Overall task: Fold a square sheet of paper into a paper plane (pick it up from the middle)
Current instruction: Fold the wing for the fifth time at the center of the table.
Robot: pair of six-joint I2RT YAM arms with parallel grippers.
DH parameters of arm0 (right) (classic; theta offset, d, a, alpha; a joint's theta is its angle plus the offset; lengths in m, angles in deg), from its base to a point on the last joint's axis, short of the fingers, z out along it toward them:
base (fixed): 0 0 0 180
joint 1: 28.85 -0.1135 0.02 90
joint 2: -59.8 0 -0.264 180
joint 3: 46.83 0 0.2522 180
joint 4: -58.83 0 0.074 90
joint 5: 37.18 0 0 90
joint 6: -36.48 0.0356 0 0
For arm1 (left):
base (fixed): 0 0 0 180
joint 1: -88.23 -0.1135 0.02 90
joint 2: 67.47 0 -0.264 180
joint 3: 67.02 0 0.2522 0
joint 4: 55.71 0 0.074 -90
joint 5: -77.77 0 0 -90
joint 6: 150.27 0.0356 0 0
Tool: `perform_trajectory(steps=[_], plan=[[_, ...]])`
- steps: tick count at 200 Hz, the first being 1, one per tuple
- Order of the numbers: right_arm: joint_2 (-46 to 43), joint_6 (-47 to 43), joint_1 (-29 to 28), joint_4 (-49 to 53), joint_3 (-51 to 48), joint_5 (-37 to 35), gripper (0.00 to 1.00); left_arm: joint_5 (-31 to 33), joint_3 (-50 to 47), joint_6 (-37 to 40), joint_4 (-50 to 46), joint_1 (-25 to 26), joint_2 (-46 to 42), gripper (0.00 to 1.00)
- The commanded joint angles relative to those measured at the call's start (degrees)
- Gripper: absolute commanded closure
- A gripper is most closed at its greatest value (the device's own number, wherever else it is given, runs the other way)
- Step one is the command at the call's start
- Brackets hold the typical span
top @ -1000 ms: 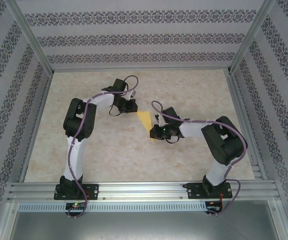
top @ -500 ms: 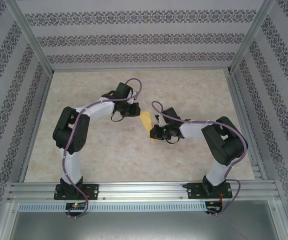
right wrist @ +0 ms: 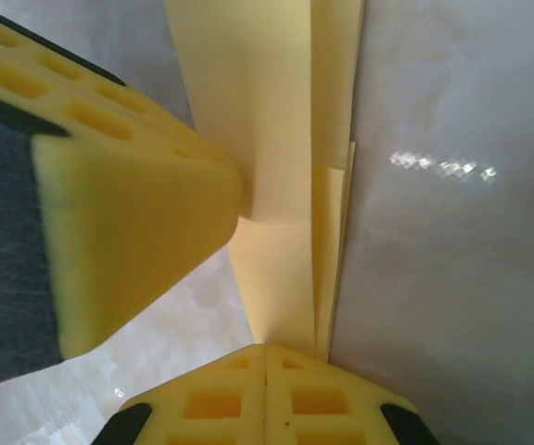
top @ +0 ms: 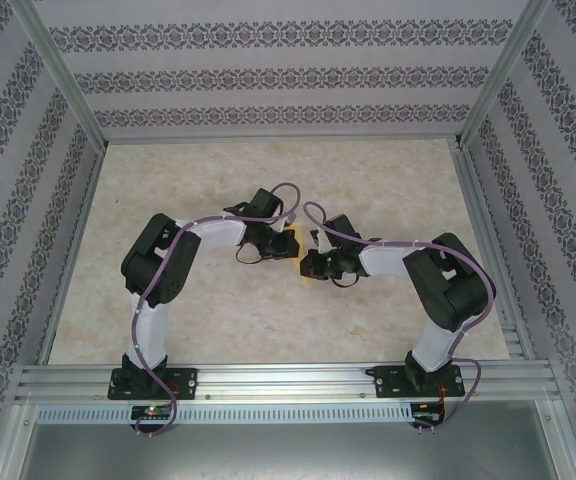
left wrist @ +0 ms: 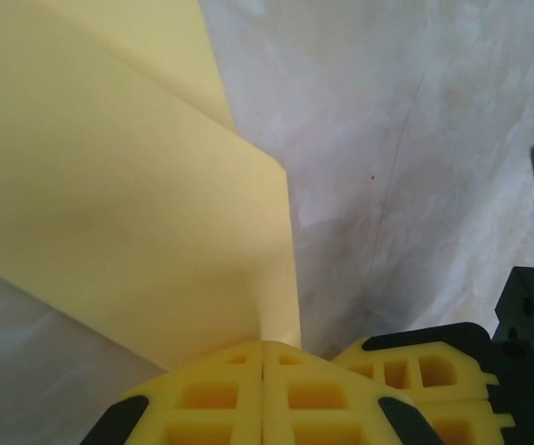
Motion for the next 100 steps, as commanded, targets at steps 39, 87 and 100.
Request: perform_trajectory(steps=[39,87,100], plan=[[4.5,-0.1,0.4,14.3,-4.2,-6.3,1.00,2.0,2.3,0.7,0.0,0.2,4.0,0.93],[5.3,-1.0,0.5,15.5,-5.1,-7.5,1.00,6.0,4.1,5.2,-1.4,-3.5,5.4,0.93],[5.3,-0.9,0.5,15.2,-5.5,-7.5,1.00,5.7,4.8,5.9,-0.9,-5.1,6.3,0.93]])
